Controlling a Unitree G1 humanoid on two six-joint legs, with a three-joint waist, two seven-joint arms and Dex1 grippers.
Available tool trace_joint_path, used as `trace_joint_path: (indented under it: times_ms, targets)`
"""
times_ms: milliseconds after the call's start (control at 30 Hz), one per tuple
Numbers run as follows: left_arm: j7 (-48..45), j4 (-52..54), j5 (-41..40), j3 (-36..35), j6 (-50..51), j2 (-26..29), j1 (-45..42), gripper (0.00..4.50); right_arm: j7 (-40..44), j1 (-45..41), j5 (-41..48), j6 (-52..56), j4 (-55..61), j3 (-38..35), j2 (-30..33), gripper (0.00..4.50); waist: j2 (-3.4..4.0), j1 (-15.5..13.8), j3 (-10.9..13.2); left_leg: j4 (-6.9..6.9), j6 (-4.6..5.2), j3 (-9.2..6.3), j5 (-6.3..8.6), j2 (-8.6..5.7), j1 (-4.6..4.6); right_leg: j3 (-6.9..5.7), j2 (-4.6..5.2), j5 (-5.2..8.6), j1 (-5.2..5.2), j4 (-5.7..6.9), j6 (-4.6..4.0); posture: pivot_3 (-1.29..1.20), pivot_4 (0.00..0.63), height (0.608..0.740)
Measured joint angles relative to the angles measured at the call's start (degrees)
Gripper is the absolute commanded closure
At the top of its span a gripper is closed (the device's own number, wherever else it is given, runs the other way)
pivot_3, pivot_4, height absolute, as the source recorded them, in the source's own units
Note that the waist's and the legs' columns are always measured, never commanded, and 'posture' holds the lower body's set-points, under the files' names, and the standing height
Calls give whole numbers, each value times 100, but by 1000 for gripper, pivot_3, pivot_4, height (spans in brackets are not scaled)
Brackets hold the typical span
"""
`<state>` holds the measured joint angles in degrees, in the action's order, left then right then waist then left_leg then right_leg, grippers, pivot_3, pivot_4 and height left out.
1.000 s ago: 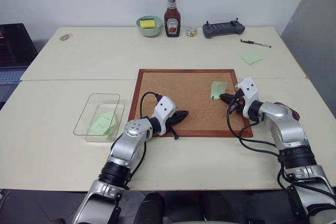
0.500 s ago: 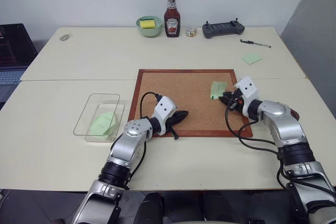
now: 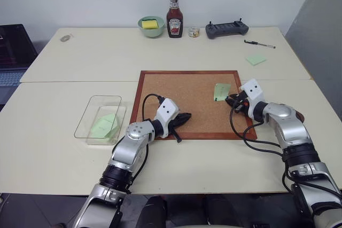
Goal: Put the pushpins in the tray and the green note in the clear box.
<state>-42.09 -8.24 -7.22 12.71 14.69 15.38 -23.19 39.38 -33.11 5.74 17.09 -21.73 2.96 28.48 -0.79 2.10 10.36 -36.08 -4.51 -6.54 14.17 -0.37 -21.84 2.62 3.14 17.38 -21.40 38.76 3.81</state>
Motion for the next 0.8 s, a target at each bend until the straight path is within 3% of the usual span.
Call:
trace_joint_path:
  times_ms: [200, 800]
  targets:
    - [0, 14, 0, 11, -1, 2, 5, 4500, 11, -10, 10, -16, 0, -3, -51, 4465, 0, -2, 0, 0, 0, 0, 0, -1, -1, 0, 1, 0, 0, 0, 0, 0, 150, 740]
    - [-9, 77, 15, 42, 3, 25, 38, 4500, 66, 104, 275, 115, 149, -170, -61, 4465, 0, -8, 0, 0, 0, 0, 0, -1, -3, 0, 1, 0, -1, -1, 0, 0, 150, 740]
